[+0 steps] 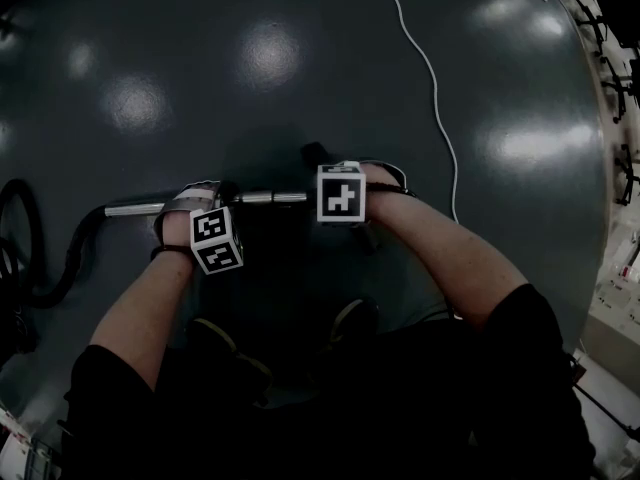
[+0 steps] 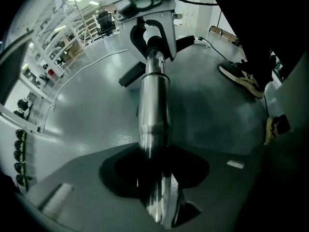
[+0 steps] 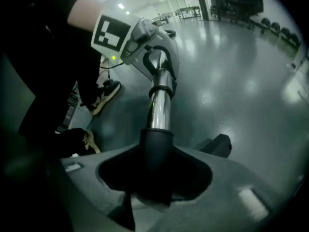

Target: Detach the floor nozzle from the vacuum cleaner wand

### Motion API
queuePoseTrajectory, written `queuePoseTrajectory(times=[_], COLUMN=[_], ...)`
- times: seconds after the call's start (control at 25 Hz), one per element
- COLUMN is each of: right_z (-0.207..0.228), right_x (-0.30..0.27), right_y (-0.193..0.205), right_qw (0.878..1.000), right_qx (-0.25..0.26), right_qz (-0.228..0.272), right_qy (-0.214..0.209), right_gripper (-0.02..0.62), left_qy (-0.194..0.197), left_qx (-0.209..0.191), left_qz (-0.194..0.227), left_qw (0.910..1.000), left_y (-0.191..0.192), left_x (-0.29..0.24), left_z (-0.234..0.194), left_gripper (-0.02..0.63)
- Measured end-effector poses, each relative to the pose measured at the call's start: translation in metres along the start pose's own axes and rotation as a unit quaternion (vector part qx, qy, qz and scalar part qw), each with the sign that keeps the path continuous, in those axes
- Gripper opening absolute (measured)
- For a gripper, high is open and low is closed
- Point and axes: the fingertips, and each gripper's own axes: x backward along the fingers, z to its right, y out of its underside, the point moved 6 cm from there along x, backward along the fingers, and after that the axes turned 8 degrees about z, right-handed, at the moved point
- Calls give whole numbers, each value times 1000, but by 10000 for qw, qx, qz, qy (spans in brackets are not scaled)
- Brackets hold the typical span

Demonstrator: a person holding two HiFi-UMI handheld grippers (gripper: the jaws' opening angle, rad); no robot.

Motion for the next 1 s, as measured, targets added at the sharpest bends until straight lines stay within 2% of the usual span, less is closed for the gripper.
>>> queuePoseTrajectory(times=[0.12,0.16,0.24,0.4,0.52,0.6,0.68,0.72,0.76,0.8,0.84,0.88,0.96,1.0], right_z=[-1,1,3,-3,-9,-12,-10,-8,-6,-4,-2,-2,-4,-5], right_x=[7,10,15,26,27,30,34,37,40,41,41,41,44,48], right_y=[0,0,-1,-14,-18,-17,-15,-15,-15,-16,-15,-15,-17,-19], right_qw=[9917,9886,9898,9995,9917,9706,9325,9126,8989,8961,9050,9225,9604,9724], right_qx=[-677,-770,-690,-60,536,1053,1704,1975,2153,2204,2121,1921,1382,1170], right_qz=[149,221,275,303,205,34,-265,-426,-540,-559,-458,-249,311,549], right_qy=[-1079,-1276,-1218,-114,1148,2166,3175,3554,3777,3813,3659,3339,2401,1944], right_gripper=[175,178,179,176,165,156,145,142,139,137,137,137,134,131], left_qy=[-26,-45,-107,16,101,212,305,304,268,209,141,77,-9,-34], left_qx=[-110,-125,-93,70,192,333,510,586,644,678,683,656,542,485], left_qz=[81,100,152,237,228,313,411,447,472,486,496,507,539,557], left_qw=[9999,9999,9998,9997,9995,9987,9974,9968,9965,9963,9963,9965,9971,9973], left_y=[-4,-5,-8,-8,-8,-11,-14,-15,-16,-17,-17,-17,-16,-16], left_x=[4,5,7,16,22,27,31,33,34,35,36,37,38,39], left_z=[2,1,-2,-11,-16,-19,-22,-23,-25,-26,-27,-28,-27,-27], left_gripper=[150,150,150,155,156,156,158,158,158,158,158,158,155,155])
